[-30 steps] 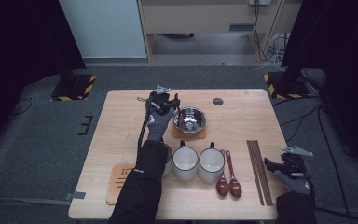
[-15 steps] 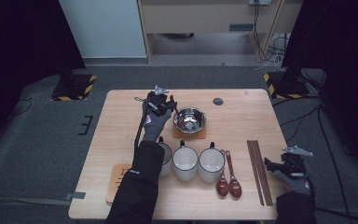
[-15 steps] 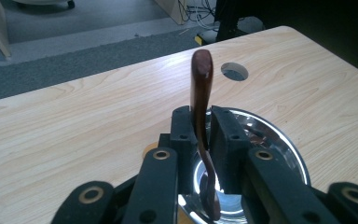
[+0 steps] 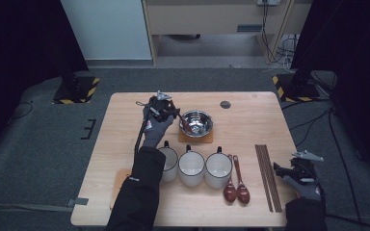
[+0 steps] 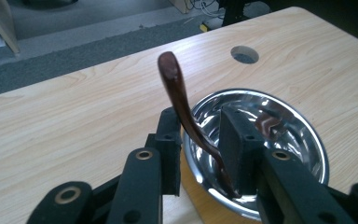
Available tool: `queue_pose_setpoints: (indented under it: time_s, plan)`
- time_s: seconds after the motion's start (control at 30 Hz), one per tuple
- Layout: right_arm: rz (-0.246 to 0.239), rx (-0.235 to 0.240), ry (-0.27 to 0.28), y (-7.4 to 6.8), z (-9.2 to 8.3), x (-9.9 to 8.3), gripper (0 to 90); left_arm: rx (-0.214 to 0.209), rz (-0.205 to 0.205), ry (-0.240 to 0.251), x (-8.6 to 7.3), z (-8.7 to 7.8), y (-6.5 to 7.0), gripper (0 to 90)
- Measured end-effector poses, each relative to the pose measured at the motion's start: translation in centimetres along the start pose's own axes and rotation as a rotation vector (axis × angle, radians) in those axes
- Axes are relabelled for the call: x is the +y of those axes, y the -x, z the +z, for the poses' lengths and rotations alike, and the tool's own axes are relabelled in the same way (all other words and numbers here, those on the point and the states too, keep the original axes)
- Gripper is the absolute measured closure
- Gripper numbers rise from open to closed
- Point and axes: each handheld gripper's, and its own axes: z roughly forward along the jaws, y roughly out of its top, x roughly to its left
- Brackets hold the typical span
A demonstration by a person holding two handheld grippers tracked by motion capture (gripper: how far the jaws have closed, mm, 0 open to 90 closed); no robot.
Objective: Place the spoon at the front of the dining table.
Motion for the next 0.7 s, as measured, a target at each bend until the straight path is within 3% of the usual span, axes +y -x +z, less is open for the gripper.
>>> queue_pose_setpoints:
  time_s: [0.7]
  plan:
    - [0.000,0.000,0.000,0.0,0.0,0.0,11.8,-0.005,0.000,-0.053,-2.8,0.3,-1.1,61.4]
